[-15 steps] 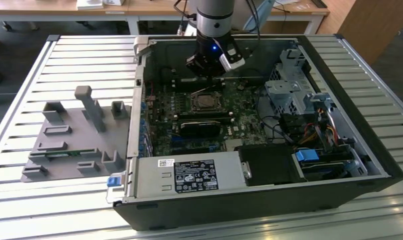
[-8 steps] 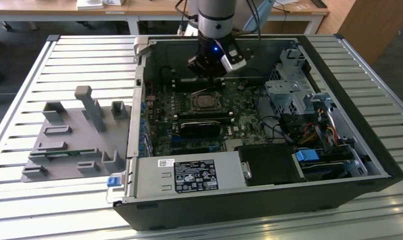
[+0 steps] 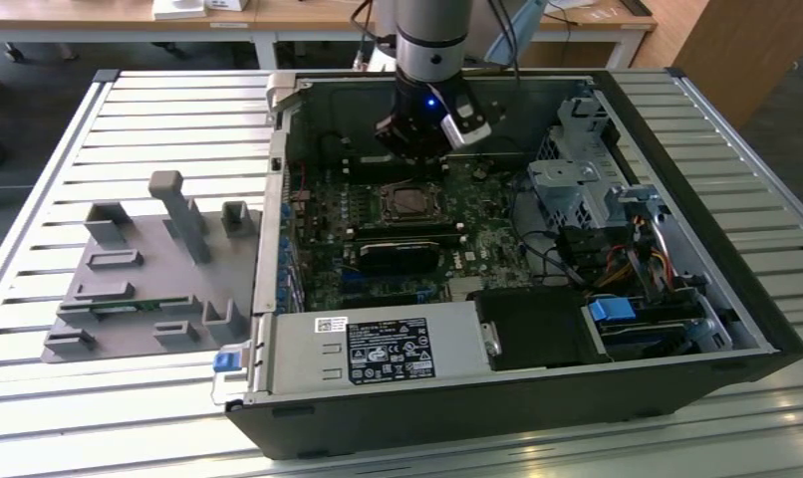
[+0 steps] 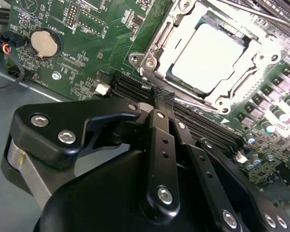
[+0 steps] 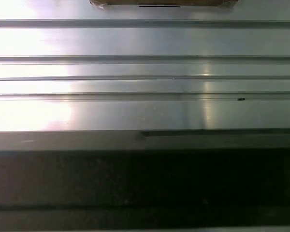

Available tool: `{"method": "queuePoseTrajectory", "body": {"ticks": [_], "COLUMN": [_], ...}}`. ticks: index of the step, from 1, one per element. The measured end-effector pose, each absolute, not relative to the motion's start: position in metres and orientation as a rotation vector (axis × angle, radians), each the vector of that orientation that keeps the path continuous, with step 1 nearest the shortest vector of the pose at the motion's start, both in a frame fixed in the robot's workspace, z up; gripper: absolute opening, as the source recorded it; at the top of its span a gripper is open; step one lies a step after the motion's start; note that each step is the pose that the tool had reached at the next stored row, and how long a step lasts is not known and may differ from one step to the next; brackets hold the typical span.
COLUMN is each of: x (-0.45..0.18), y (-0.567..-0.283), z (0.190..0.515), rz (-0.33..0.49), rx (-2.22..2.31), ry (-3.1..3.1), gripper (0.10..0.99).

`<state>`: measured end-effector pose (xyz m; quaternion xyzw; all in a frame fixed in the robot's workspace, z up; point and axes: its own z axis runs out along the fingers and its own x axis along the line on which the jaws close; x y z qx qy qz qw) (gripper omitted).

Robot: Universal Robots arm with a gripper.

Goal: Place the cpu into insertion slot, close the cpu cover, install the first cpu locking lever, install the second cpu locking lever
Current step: 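Install the first cpu locking lever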

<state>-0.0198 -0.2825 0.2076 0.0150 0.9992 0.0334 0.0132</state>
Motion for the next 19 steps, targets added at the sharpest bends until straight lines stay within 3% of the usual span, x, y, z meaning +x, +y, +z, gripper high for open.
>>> {"method": "queuePoseTrajectory", "body": {"ticks": [19], "x": [-0.0177], "y": [-0.2825], "z": [0.2001], "rz": [0.1], "rx": [0.047], "ry": [3.116], "gripper": [0.106]}}
